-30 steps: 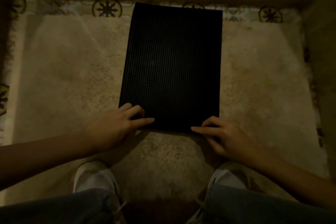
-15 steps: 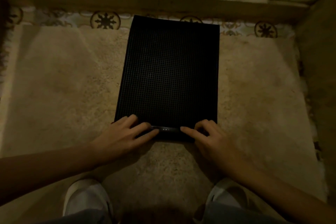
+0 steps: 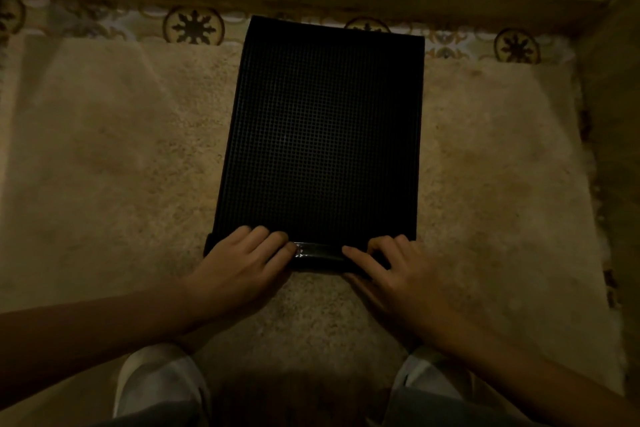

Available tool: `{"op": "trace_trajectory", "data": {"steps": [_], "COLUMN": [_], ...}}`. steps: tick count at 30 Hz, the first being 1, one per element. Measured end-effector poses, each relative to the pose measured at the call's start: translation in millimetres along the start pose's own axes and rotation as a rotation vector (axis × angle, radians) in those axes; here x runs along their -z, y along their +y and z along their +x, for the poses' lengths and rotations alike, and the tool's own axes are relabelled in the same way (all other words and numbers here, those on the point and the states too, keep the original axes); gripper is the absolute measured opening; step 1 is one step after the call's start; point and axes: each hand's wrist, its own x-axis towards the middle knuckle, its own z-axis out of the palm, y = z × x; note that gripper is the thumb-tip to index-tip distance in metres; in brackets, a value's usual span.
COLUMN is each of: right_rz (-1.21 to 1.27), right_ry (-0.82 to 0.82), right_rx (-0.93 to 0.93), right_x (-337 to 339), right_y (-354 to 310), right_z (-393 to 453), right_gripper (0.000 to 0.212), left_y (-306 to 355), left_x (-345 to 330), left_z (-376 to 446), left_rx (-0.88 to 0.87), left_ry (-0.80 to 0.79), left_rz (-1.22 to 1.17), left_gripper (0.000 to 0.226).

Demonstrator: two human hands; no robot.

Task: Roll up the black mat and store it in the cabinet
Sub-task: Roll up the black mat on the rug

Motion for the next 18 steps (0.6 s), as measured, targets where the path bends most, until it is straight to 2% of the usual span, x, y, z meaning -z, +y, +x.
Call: {"op": "trace_trajectory", "data": {"steps": [6,11,18], "right_rz": [0.093,0.155,0.142], "right_ry": [-0.001,0.002,-0.047], "right_rx": [-0.038,0.015,0.113], "right_x": [-5.4,-4.2,-5.3], "right_y": [5.1,19.7,38.4], "right_z": [2.6,12.7,26.6], "right_gripper": [0.04,0.038,0.042], "left_y": [-13.4,-22.1,-28.4], "left_x": [-13.5,-9.6,-10.3], "left_z": [8.7,25.0,34.6], "left_rx": [-0.027,-0.028,0.018], "left_ry": [-0.006,-0.025,-0.016], "left_rz": [0.035,-0.019,-0.027], "left_gripper": [0.048,0.035,0.048]}}
